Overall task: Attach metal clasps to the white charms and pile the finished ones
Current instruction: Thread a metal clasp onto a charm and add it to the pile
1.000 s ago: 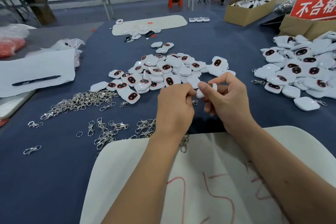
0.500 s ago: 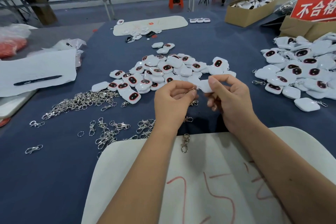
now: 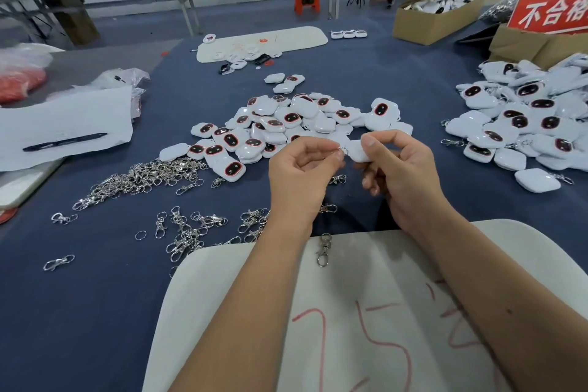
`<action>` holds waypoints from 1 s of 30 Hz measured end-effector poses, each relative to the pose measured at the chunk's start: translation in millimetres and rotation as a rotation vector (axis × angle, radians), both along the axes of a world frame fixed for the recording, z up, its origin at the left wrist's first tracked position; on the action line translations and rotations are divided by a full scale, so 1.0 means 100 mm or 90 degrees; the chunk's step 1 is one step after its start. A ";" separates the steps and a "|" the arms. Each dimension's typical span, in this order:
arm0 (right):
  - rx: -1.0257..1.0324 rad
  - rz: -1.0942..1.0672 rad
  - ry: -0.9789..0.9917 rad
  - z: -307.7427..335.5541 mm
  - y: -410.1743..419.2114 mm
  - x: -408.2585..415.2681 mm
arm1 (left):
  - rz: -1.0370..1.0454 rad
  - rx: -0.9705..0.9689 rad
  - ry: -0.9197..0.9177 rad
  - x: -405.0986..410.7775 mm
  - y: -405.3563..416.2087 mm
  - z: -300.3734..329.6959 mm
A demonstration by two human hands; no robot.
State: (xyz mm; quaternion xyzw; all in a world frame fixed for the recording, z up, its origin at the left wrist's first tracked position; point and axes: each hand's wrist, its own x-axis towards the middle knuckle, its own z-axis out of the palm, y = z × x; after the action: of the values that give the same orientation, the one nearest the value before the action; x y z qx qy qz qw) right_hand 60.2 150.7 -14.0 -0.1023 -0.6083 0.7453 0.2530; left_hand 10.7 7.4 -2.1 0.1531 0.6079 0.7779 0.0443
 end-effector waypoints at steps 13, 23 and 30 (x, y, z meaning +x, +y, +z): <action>0.059 -0.033 0.014 0.02 -0.04 0.04 | 0.109 -0.386 0.403 0.00 -0.03 -0.03; 0.045 -0.097 -0.003 -0.01 -0.03 -0.01 | 0.127 -0.120 0.084 -0.07 -0.04 -0.03; 0.110 -0.092 0.025 -0.01 -0.04 0.01 | 0.122 -0.083 0.014 -0.06 -0.04 -0.02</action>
State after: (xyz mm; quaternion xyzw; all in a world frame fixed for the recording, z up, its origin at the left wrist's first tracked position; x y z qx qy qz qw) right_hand 61.5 147.2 -15.4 -0.1094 -0.6561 0.6719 0.3259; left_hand 4.4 3.3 -3.8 0.1000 0.6692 0.7358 -0.0273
